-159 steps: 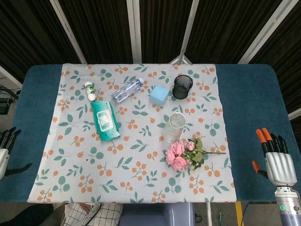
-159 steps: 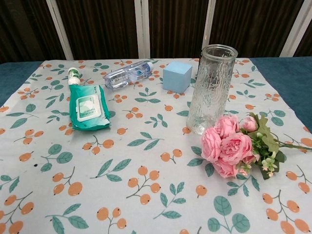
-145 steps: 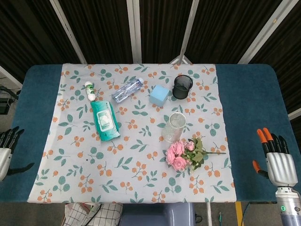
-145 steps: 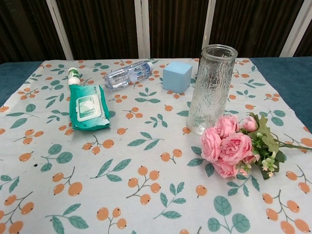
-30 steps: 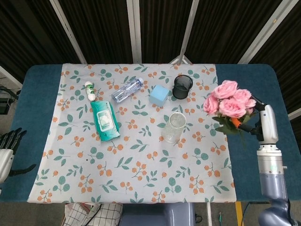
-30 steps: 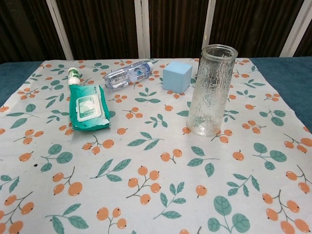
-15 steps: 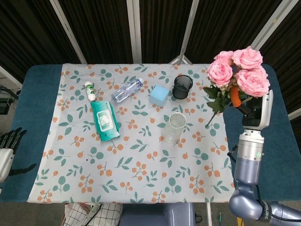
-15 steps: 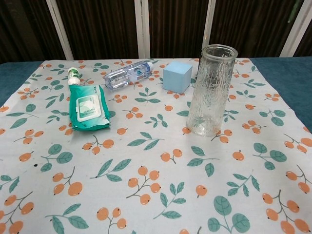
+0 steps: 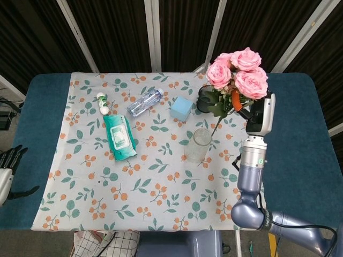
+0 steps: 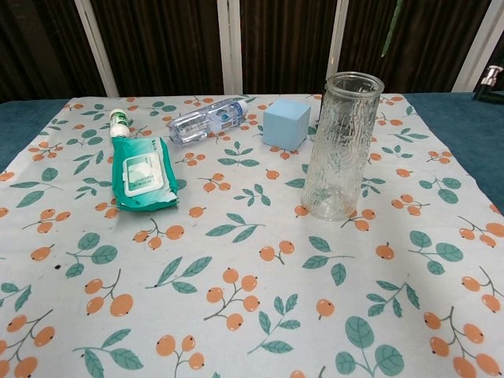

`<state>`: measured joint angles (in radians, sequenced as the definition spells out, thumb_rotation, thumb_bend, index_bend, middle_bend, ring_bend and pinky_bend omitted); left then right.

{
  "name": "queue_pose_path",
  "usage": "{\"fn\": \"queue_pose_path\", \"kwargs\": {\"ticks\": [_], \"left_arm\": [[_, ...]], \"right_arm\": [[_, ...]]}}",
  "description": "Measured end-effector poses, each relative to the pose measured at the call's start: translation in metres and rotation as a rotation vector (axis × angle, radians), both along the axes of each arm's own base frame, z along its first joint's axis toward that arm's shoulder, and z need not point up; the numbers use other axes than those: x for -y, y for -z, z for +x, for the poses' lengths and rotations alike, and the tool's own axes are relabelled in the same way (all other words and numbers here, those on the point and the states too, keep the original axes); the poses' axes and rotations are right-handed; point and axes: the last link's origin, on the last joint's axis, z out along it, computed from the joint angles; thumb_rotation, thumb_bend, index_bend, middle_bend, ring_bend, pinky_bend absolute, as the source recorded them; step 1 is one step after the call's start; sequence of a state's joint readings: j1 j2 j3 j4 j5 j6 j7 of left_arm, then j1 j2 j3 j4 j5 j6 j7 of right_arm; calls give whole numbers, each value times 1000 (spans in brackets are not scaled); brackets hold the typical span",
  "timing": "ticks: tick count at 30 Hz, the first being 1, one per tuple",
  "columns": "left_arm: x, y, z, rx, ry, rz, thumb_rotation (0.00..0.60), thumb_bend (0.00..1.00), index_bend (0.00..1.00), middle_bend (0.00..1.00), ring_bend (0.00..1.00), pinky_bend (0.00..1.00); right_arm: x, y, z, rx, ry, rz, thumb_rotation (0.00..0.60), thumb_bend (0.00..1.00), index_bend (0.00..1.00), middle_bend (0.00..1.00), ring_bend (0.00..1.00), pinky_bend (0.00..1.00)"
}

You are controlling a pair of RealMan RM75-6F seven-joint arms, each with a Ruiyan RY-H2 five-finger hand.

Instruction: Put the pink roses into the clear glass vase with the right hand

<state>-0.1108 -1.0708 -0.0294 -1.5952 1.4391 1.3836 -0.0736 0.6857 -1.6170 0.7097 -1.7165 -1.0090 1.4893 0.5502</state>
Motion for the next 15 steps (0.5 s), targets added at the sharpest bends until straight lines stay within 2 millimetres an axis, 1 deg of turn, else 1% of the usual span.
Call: {"fn": "queue_pose_path", "kwargs": {"ticks": [8, 15], "left_arm": [[-1, 2, 0, -2, -3, -10, 600, 0, 0, 0, 0, 0], [-3, 2, 0, 1, -10, -15, 600, 0, 0, 0, 0, 0]], "right_arm": [[7, 19, -7, 8, 23, 33, 600, 404, 494, 524, 532, 404], [6, 33, -15, 22, 44, 60, 600, 404, 491, 524, 531, 404]]}}
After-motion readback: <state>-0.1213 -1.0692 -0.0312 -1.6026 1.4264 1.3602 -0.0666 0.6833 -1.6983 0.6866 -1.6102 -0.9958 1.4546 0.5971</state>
